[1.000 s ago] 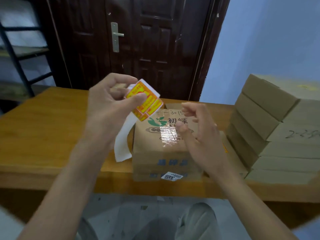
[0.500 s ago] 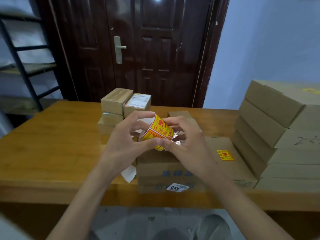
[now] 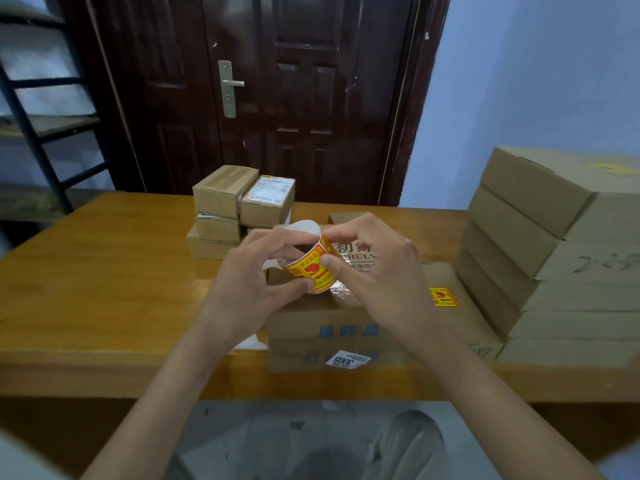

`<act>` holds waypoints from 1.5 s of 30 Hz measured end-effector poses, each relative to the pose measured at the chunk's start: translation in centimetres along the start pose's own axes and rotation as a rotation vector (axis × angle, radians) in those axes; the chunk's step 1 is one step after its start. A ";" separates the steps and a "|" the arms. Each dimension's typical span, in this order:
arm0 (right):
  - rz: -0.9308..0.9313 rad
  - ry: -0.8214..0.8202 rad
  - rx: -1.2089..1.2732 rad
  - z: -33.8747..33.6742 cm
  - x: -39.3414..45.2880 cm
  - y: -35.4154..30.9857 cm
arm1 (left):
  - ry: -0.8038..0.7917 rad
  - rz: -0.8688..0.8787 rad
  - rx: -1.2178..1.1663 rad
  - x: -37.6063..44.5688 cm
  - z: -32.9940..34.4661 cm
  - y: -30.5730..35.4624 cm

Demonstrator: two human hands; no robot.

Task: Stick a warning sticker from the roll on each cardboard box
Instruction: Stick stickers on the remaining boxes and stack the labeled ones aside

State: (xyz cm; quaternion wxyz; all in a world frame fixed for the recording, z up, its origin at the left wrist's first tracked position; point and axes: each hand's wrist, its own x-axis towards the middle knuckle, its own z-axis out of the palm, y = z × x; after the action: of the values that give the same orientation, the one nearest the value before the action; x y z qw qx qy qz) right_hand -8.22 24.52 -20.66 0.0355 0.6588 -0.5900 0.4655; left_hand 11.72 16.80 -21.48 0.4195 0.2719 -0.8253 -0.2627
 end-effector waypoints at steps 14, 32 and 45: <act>0.067 -0.009 0.135 0.6 -1.1 -0.4 | 0.156 -0.060 -0.069 -0.5 0.8 0.1; 0.142 -0.011 0.273 0.5 -2.3 -0.2 | 0.222 -0.020 -0.022 -0.8 2.0 -0.8; 0.571 -0.028 0.492 -2.8 0.9 1.6 | 0.308 -0.082 0.010 0.0 1.9 -1.4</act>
State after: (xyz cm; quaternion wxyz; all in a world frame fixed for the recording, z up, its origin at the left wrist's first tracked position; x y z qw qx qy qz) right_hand -11.20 25.05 -19.34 -0.2630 0.4631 -0.6208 0.5753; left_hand 10.46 16.16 -23.34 0.5287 0.3445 -0.7407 -0.2305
